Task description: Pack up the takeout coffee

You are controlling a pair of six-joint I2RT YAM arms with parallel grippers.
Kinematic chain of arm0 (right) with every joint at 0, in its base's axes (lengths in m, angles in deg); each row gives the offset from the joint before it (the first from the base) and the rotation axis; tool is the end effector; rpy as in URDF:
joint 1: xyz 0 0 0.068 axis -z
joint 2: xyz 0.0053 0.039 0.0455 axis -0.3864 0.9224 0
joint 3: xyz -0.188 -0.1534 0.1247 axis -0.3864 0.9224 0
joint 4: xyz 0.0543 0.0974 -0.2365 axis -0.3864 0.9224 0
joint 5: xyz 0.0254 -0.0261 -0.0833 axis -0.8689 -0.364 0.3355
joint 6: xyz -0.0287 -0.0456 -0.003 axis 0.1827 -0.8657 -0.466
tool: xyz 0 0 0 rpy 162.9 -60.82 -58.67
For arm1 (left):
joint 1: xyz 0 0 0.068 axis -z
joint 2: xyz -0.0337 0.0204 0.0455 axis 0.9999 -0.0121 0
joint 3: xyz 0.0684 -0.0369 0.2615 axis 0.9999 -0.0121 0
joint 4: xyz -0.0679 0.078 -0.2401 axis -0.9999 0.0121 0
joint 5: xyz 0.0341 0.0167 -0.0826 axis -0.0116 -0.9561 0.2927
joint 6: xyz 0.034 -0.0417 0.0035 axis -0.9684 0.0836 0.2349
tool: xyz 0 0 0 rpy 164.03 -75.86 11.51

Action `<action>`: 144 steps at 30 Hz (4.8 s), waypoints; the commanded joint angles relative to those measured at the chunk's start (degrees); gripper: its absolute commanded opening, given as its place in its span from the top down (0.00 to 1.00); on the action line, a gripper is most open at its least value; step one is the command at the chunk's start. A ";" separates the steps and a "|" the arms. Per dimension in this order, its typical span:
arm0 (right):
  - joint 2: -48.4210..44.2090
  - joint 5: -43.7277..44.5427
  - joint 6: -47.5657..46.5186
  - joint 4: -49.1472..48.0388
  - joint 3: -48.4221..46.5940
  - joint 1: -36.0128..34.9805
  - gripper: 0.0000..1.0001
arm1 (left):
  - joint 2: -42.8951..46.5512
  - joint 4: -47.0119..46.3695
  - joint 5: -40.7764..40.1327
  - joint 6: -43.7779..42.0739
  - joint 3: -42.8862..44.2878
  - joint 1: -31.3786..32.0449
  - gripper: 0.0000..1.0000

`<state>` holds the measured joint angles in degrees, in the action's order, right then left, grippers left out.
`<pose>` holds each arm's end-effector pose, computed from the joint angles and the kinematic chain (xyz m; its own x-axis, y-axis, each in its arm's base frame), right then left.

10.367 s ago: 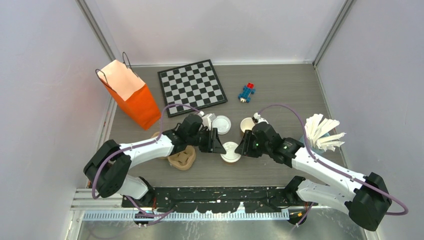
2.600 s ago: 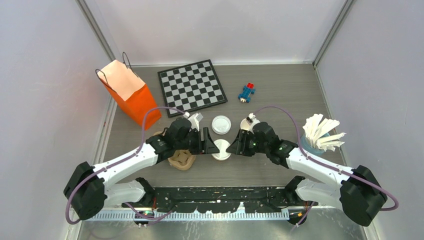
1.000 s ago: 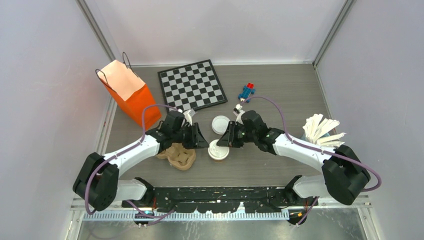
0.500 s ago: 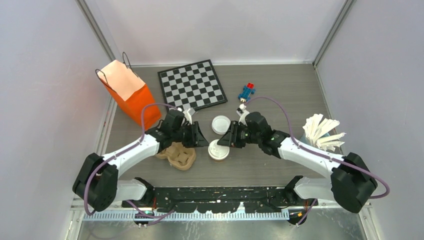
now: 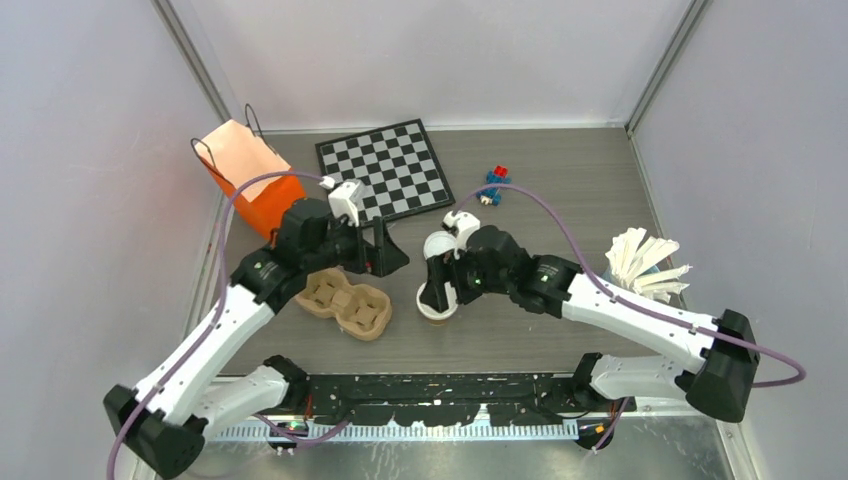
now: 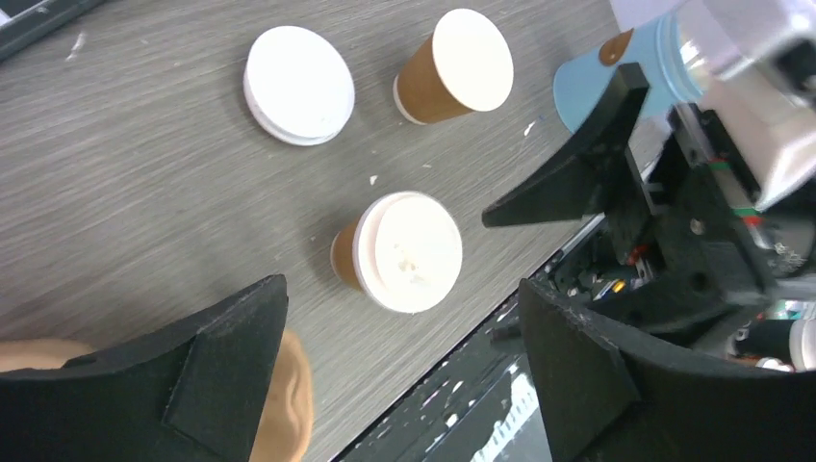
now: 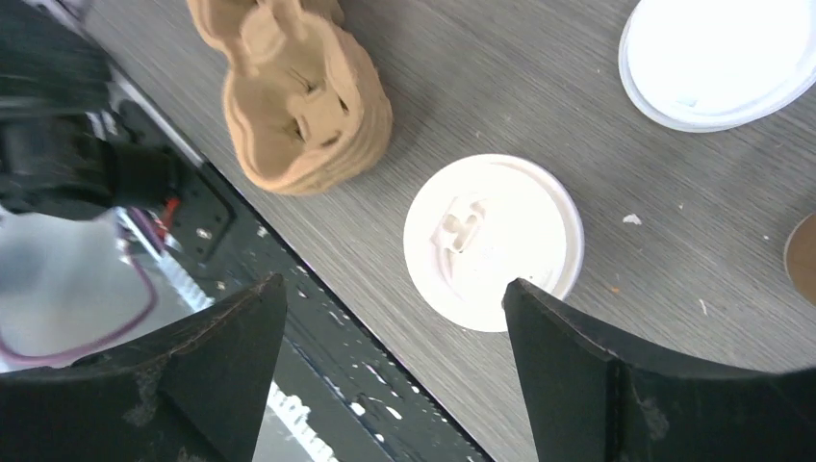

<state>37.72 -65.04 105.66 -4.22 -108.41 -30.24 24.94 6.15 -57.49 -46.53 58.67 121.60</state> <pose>0.1509 0.2049 0.2967 -0.7014 -0.1371 -0.6995 -0.5698 0.6975 0.4346 0.1783 -0.1259 0.3322 -0.7295 -0.0990 -0.6768 0.4318 0.7007 -0.5679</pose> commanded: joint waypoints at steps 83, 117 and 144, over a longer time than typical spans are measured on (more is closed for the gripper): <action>17.86 25.89 -8.92 25.01 -26.85 35.49 0.23 | 34.86 15.36 -11.10 -14.05 -8.55 0.20 0.00; 10.22 19.65 -7.53 23.83 -20.37 36.86 0.09 | 34.85 15.71 -12.02 -14.64 -8.73 0.21 0.00; 36.62 17.69 -2.79 -0.29 -25.13 6.46 0.58 | 38.20 14.82 -13.60 -15.21 -10.04 0.23 0.00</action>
<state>70.90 -47.31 102.71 -0.53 -129.50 -23.05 62.46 22.89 -71.00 -60.65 48.86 121.60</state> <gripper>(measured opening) 0.410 0.995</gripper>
